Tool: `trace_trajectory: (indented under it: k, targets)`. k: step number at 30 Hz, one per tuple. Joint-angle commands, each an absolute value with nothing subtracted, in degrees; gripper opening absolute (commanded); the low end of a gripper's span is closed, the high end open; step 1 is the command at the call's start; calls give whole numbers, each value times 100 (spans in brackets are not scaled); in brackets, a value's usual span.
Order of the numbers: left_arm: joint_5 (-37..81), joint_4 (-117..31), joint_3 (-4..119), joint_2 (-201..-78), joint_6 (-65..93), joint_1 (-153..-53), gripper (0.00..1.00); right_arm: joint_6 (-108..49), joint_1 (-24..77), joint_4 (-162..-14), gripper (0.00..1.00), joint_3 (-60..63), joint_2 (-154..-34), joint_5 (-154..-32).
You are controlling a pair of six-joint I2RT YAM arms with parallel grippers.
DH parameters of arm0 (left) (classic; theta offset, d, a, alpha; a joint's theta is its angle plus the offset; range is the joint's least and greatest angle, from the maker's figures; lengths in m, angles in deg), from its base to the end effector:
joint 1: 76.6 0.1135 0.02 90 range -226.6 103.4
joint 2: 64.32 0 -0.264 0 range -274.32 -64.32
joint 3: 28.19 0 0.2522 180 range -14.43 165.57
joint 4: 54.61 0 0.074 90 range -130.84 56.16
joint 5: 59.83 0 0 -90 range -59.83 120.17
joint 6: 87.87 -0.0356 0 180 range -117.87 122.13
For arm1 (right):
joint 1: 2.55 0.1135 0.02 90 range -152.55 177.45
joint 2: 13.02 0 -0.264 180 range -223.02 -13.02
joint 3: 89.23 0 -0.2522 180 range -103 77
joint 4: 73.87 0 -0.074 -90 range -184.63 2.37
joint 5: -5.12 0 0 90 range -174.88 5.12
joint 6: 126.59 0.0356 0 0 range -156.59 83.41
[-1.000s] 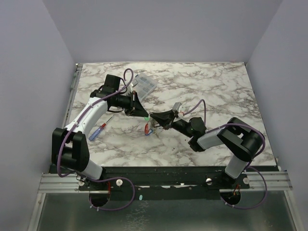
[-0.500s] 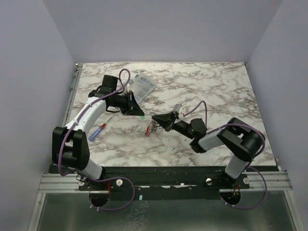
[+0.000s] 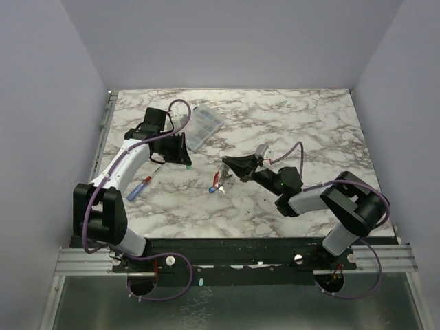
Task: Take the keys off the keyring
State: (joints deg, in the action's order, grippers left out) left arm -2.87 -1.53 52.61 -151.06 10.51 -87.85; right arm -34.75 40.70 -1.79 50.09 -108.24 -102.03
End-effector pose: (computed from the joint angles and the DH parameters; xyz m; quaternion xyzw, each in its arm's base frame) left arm 0.2996 -0.0794 0.2619 0.0991 0.9217 -0.3137 0.2056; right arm 0.2065 0.2086 0.2035 -0.3191 0.5042 0.3872 0.7029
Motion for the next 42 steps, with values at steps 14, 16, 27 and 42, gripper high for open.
trace_trajectory:
  k: [14,16,27,42]
  targets:
    - [1911,-1113,4489,-15393,-996,-8763,0,-3099,3337,-1663,0,4893,-9710,-10210]
    - [1934,-1251,4489,-15581,-808,-8773,0,-2950,3216,-2078,1,4779,-9615,-10375]
    - [1432,-1614,4411,-16194,-304,-9047,2,-2433,2872,-4078,1,4029,-9285,-11085]
    - [946,-1632,4582,-16392,-249,-9120,54,-2173,2670,-4224,0,3933,-9217,-11318]
